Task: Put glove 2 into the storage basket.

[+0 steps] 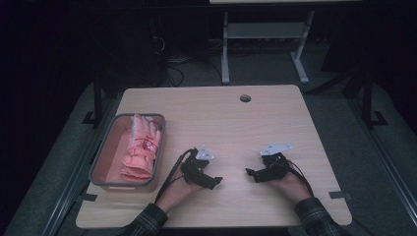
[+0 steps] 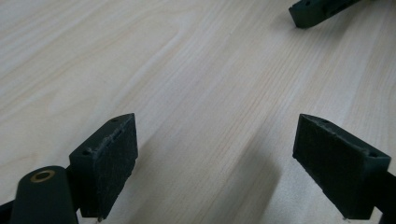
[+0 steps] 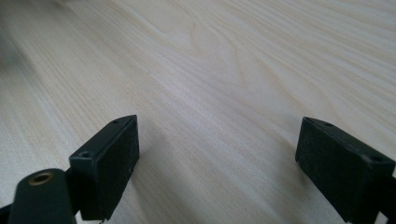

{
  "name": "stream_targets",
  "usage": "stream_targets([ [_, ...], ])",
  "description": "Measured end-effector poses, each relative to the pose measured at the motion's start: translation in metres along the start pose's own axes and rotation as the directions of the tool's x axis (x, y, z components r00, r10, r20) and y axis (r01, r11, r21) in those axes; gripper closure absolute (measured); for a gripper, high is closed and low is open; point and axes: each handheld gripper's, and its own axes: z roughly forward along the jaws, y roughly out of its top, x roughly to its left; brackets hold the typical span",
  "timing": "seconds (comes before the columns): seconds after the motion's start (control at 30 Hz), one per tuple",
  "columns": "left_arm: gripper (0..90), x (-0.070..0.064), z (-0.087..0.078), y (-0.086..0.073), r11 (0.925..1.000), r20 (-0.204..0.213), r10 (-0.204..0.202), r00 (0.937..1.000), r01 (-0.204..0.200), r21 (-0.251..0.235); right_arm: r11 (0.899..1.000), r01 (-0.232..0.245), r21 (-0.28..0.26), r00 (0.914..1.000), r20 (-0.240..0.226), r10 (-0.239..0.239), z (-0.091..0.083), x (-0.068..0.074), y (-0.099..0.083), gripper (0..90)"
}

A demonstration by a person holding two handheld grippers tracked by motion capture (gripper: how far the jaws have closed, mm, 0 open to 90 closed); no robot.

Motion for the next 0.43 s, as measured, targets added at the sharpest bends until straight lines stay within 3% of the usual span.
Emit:
stream_targets([
  [0.3, 12.7, -0.0028, 0.0034, -0.0024, 0.9982, -0.032, 0.058, 0.9978, -0.058, 0.012, 1.000, 0.000, 0.000, 1.0000, 0.000, 0.000, 0.0000, 0.0000, 0.0000, 12.9],
  [0.43, 12.7, -0.0027, 0.0034, -0.0050, 0.9980, -0.029, 0.062, 0.9977, -0.062, -0.007, 1.000, 0.000, 0.000, 1.0000, 0.000, 0.000, 0.0000, 0.0000, 0.0000, 12.9],
])
